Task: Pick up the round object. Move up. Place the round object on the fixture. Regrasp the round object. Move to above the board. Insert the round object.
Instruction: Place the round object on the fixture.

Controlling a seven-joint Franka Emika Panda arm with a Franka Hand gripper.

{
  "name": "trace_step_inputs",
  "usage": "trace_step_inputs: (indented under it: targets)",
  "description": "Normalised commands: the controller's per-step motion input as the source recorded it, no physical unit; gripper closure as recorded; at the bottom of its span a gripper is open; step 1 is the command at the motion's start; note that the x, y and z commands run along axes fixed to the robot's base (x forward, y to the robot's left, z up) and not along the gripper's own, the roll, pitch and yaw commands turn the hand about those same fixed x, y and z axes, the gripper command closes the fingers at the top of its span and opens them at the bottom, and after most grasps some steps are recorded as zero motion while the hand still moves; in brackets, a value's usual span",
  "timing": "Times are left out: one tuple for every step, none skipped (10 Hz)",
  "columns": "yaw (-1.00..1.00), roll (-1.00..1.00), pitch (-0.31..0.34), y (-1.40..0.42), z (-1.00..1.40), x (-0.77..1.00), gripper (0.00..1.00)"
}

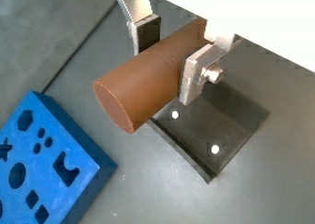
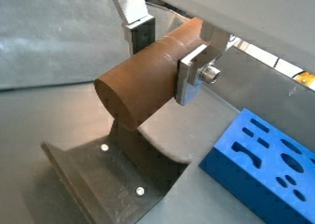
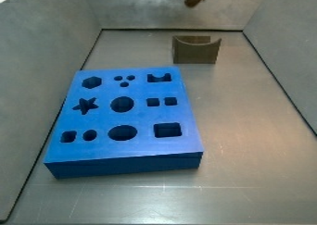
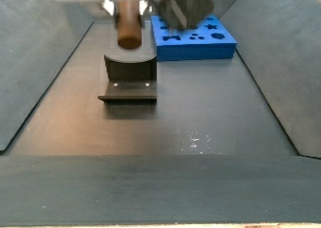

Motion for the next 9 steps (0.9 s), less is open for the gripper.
trace_step_inputs:
  targets:
    - [-0.14, -1.0, 0.077, 0.09, -1.0, 0.15, 1.0]
    - [-0.14, -1.0, 0.086, 0.1, -1.0, 0.16, 1.0]
    - [-0.15, -1.0, 0.095, 0.11, -1.0, 0.17, 1.0]
    - [-0.16, -1.0, 0.102, 0.12, -1.0, 0.18, 1.0]
    - [-0.17, -1.0, 0.12, 0.12, -1.0, 0.19, 1.0]
    - [-0.19, -1.0, 0.125, 0.13, -1.0, 0.2, 1.0]
    - [-0.21, -1.0, 0.135, 0.12, -0.82, 0.17, 1.0]
    - [-0.17, -0.98, 0.138, 0.11, -0.7, 0.16, 1.0]
    - [-0.16, -0.66, 0.099, 0.08, -0.43, 0.12, 1.0]
